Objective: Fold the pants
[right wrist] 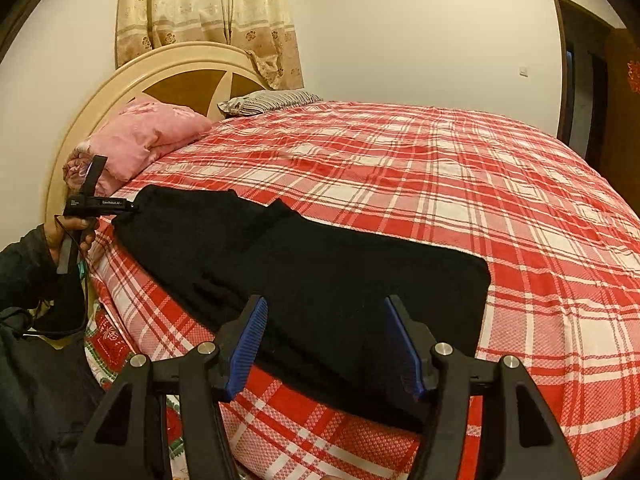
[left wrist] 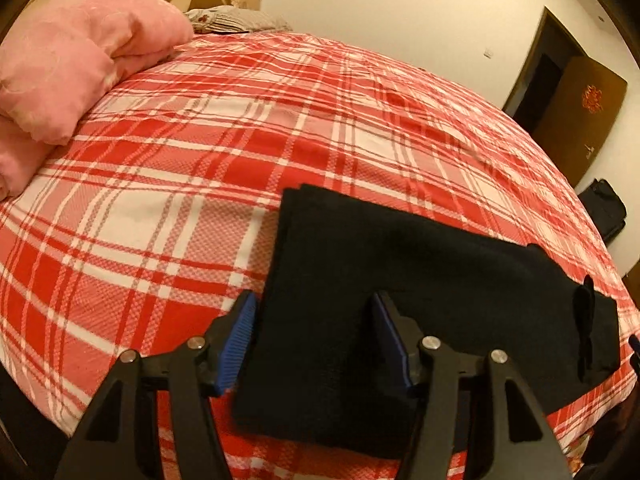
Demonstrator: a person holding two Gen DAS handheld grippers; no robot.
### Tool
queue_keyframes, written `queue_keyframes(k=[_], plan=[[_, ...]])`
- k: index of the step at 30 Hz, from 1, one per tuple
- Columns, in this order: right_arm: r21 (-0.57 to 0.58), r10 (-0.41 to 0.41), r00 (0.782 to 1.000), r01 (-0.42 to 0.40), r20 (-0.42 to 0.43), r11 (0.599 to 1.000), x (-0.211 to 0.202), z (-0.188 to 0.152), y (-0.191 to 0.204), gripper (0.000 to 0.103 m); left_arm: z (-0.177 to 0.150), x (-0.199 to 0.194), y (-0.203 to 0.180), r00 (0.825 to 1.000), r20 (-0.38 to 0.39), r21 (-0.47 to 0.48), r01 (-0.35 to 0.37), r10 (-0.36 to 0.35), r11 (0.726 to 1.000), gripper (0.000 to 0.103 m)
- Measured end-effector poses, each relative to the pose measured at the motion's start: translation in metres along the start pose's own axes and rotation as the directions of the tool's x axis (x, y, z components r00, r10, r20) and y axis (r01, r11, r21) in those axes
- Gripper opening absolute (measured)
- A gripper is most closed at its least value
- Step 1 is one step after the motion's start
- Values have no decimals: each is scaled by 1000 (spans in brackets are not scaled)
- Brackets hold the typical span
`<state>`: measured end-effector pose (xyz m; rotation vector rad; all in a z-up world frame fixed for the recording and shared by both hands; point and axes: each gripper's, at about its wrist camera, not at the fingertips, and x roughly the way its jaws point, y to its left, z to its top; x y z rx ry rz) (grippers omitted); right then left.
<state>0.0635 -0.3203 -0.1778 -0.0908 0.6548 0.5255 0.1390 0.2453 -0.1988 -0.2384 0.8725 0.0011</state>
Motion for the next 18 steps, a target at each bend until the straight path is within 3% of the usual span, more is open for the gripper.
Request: queue_keyframes(k=[5, 13, 14, 15, 16, 18], plan=[[15, 8, 1000, -8, 4, 1000, -1, -1, -2, 62, 6, 4, 2, 999, -13, 12, 41, -41, 999, 61], [10, 14, 1000, -14, -23, 1000, 6, -7, 1, 62, 9, 5, -6, 999, -47, 45, 16, -14, 999, 53], [9, 14, 1000, -14, -24, 1000, 6, -7, 1, 62, 9, 4, -6, 999, -49, 43, 24, -22, 999, 44], [9, 15, 1000, -15, -23, 1000, 6, -7, 1, 62, 9, 1, -8, 998, -52, 44, 47, -45, 998, 23], [9, 14, 1000, -14, -23, 1000, 6, -7, 1, 62, 9, -2, -11, 994, -61, 41, 89, -86, 995, 22], [10, 14, 1000, -13, -22, 1000, 5, -8, 1, 62, 8, -8, -18, 997, -59, 62, 61, -57, 996, 22]])
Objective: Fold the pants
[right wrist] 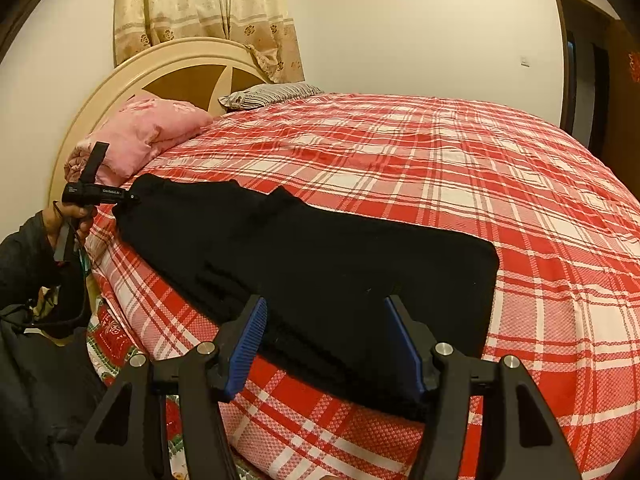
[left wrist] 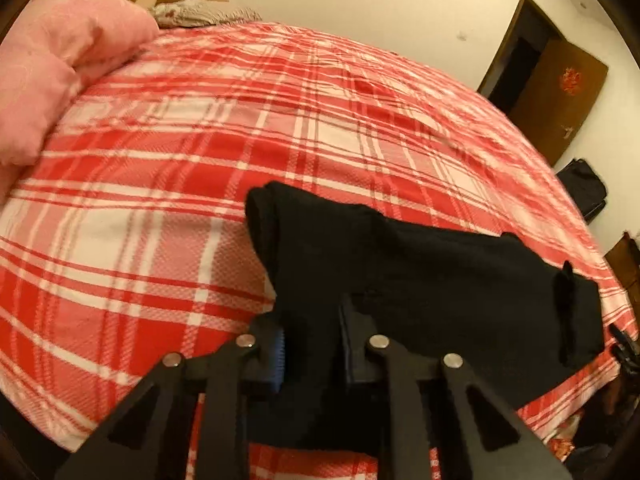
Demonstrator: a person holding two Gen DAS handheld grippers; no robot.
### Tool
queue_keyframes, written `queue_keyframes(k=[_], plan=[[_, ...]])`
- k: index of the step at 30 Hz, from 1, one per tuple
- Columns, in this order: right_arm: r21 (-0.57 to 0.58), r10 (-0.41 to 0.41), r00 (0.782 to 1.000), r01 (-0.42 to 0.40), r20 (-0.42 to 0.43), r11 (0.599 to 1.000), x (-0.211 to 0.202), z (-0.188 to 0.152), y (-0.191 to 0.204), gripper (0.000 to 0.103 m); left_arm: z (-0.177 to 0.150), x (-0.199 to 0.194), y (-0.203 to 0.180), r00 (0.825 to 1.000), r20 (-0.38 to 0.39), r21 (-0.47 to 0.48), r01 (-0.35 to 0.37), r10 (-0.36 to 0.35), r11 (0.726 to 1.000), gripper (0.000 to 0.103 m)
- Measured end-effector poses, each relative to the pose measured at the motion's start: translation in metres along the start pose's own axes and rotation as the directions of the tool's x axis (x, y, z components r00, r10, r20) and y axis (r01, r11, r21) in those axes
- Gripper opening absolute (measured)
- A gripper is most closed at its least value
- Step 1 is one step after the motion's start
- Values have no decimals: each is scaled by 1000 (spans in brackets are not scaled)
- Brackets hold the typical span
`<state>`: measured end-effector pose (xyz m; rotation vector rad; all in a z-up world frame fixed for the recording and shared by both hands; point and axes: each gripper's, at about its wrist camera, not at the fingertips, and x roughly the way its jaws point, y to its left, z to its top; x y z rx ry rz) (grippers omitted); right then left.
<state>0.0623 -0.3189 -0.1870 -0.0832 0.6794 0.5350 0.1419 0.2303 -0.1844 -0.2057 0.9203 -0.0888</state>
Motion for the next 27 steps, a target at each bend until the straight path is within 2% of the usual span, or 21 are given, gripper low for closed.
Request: queue_keyframes(k=[2, 4, 6, 12, 18, 27], plan=[[5, -4, 1000, 4, 1, 1000, 0, 0, -1, 62, 1, -4, -3, 1000, 2, -1, 5, -5, 1000, 22], [11, -10, 1000, 10, 2, 1000, 0, 0, -3, 62, 3, -10, 0, 1000, 0, -42, 22, -22, 999, 22], [19, -13, 1000, 13, 4, 1000, -1, 0, -5, 62, 5, -20, 0, 998, 15, -77, 58, -57, 995, 22], [25, -36, 999, 36, 14, 999, -4, 2, -8, 62, 13, -46, -25, 985, 46, -90, 170, -167, 981, 22], [56, -60, 997, 57, 42, 997, -12, 5, -17, 62, 20, -63, -83, 954, 40, -21, 298, -297, 954, 22], [161, -127, 987, 110, 102, 981, -34, 10, -47, 62, 29, -71, -169, 905, -20, 93, 425, -425, 900, 22]])
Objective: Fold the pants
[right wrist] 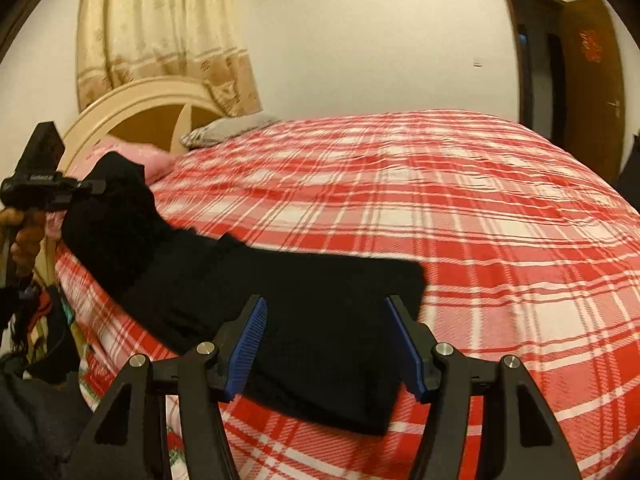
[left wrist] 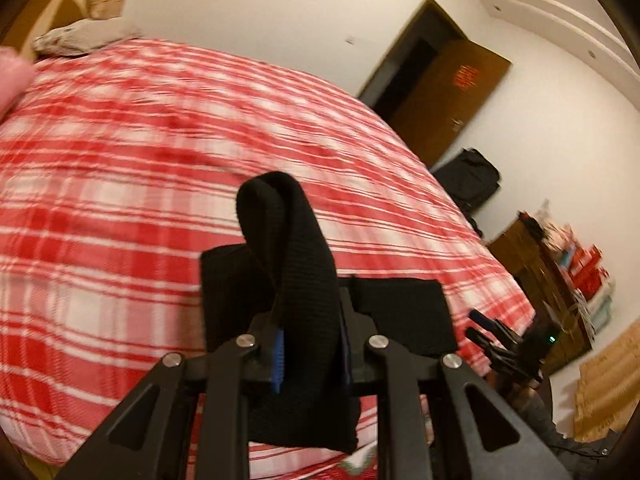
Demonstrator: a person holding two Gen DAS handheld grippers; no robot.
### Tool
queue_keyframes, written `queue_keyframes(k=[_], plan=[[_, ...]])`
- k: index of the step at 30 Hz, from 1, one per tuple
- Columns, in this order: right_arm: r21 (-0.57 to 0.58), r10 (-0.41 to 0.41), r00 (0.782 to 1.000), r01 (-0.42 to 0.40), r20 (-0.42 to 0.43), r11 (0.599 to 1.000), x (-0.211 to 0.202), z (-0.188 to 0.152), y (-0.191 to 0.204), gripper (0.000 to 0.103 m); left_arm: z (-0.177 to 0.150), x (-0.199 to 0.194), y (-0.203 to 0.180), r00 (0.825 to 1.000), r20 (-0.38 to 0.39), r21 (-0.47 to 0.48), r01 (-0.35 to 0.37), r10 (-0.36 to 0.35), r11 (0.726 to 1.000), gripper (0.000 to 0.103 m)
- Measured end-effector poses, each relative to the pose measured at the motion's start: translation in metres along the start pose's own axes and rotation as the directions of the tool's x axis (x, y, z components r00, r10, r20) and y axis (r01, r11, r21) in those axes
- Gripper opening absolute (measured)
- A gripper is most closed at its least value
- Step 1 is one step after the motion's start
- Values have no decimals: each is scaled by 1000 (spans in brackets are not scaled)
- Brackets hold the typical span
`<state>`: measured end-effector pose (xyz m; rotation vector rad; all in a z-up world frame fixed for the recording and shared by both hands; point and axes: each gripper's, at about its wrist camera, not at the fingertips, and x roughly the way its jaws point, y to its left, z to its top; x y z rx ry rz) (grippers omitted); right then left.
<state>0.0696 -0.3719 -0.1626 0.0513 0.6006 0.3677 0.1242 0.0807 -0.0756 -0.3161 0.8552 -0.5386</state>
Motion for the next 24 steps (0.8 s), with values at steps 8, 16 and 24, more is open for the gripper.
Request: queue_keyframes(k=[8, 16, 24], plan=[[76, -68, 998, 67, 17, 995, -8, 3, -25, 63, 15, 27, -64, 997, -57, 104, 59, -54, 993, 22], [125, -97, 995, 94, 23, 988, -11, 4, -40, 64, 20, 66, -110, 988, -139, 167, 93, -69, 982, 22], [145, -112, 994, 110, 11, 983, -8, 3, -48, 66, 16, 121, -143, 969, -239, 204, 109, -59, 973, 22]])
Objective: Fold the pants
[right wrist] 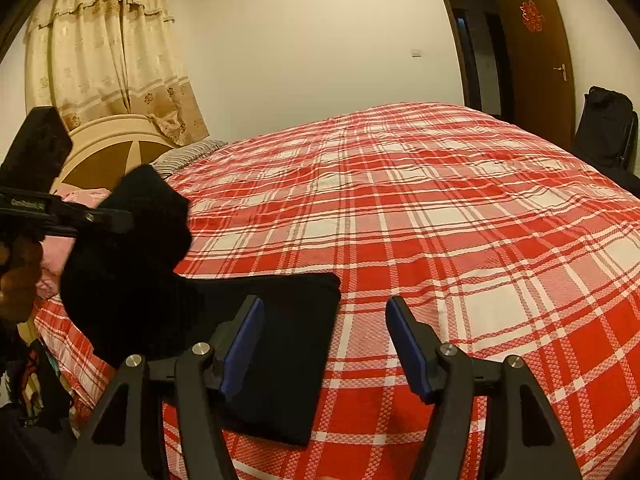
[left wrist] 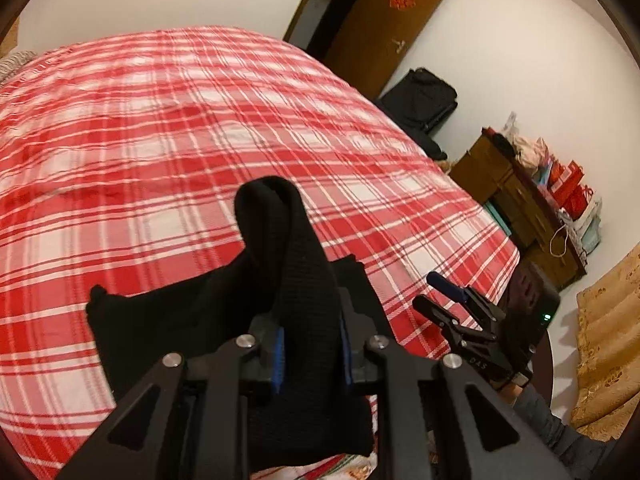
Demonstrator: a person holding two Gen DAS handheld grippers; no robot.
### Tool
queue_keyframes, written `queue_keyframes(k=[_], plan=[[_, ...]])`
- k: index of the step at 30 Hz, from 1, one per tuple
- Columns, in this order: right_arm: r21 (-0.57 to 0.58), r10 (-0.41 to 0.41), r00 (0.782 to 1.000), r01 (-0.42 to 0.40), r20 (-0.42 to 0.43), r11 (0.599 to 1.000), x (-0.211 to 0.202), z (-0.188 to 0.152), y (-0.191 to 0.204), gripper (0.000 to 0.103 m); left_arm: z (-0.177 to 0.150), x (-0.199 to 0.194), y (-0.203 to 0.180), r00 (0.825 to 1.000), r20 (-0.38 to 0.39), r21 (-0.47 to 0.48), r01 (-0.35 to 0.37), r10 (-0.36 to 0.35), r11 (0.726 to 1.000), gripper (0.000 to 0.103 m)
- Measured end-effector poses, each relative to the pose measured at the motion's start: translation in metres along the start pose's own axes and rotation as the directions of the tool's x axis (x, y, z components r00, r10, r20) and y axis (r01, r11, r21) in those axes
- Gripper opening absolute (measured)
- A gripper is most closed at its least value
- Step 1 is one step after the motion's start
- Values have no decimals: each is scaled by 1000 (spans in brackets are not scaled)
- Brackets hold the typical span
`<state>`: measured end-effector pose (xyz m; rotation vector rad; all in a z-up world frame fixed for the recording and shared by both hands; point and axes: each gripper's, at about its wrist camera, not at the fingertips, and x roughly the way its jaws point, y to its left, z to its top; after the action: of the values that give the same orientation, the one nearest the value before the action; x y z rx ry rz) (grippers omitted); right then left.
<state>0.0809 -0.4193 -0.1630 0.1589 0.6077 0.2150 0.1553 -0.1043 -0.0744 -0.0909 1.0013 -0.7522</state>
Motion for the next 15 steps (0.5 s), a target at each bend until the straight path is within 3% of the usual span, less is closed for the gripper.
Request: queue_keyframes(k=[11, 15], plan=[[42, 3, 999, -1, -39, 999, 10, -4, -11, 66, -5, 71, -17, 993, -113, 16, -39, 41, 999, 22], [69, 2, 999, 1, -47, 998, 12, -5, -17, 66, -13, 83, -25, 990, -138, 20, -23, 25, 1000, 27]])
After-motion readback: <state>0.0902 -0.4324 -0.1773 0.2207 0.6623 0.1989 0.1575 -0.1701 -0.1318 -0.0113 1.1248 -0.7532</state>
